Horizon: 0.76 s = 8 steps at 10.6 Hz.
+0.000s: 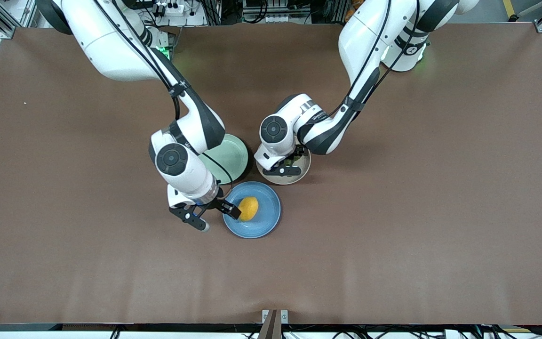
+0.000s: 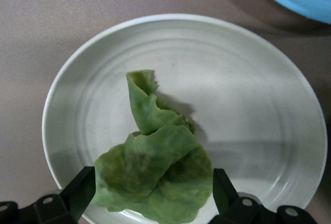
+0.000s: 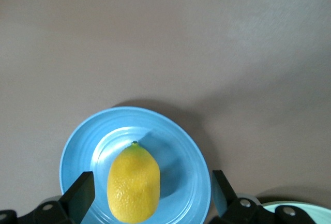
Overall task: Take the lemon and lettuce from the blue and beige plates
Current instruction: 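Lower onto the lettuce with the left gripper while the right gripper grasps the lemon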
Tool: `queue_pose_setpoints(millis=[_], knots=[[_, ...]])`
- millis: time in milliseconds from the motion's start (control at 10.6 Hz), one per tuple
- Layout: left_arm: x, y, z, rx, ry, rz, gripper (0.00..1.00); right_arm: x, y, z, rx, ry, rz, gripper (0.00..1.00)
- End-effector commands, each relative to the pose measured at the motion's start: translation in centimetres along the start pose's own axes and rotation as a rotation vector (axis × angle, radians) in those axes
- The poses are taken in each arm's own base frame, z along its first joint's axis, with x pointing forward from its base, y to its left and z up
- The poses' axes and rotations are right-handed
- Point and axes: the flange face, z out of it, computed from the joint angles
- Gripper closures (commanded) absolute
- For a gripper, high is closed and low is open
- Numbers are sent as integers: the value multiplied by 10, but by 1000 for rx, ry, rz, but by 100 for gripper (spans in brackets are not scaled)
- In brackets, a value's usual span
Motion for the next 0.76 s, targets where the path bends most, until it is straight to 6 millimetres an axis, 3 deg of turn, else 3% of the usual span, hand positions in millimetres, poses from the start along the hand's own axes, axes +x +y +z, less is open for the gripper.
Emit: queue_pose_setpoints(millis=[0,661], knots=[[-1,4,4,5,10,-11,0,-8,-8,13,-10,15,21,0],[-6,9,10,9,3,-8,0,-43,-31,55,10,34,57,0]])
